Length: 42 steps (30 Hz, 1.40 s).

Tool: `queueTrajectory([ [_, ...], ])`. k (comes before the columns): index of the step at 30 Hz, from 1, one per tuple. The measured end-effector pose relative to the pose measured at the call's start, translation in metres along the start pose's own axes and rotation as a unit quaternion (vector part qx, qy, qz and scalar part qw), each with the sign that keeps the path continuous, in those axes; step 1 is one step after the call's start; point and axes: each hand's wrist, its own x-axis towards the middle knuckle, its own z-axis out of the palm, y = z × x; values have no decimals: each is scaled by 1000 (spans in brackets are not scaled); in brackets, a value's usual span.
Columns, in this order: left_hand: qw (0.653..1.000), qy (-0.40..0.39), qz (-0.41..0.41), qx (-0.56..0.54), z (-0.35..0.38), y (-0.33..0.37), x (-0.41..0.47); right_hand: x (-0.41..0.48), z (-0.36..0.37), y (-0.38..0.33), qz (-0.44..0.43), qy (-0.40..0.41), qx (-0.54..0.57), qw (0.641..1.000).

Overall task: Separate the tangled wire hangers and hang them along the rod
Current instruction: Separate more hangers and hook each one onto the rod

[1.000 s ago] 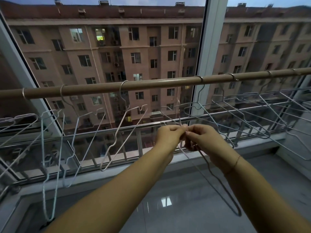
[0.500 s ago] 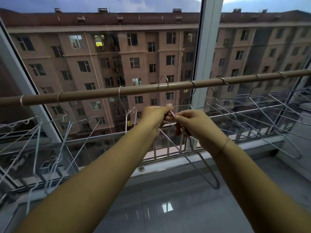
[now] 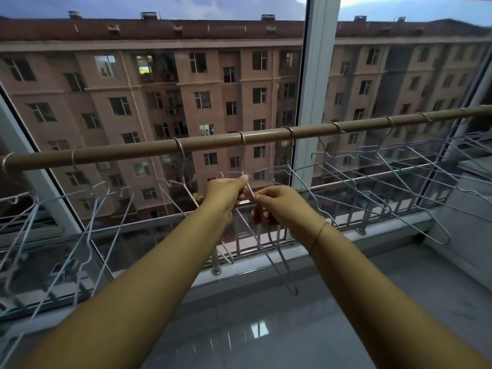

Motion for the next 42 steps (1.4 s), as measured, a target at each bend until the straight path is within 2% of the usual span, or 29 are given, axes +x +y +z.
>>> queueTrajectory([
  [3,995,67,65,31,-5,-7,-4,-1,-7,6,-5,9,-17,1000],
  [7,957,143,244,59,-10,5,-24,-6,-33,11,-51,70,-96,992],
  [9,938,132,313,67,-1,16,-35,-7,-53,11,-80,109,-92,987],
  [11,935,85,335,83,19,25,-44,-8,-76,11,-108,149,-80,980],
  [16,959,-43,265,93,90,31,-51,-3,-137,21,-156,220,-112,957],
  [19,975,-77,190,81,132,24,-46,7,-170,34,-148,239,-183,942],
  [21,987,-57,133,64,162,21,-37,13,-195,45,-126,207,-226,943],
  [25,998,17,55,29,211,13,-21,18,-225,67,-96,115,-220,964],
  [28,998,56,-2,13,232,4,-19,22,-235,74,-83,44,-155,983],
  [31,997,60,-34,-33,244,-2,-21,21,-240,76,-82,-26,-82,993],
  [35,993,76,-19,-92,247,0,-20,24,-237,68,-78,-35,-16,996],
  [39,990,103,2,-97,245,15,-11,35,-229,53,-70,-34,35,996],
  [42,991,111,-12,-75,244,15,-4,40,-225,54,-53,-29,28,998],
])
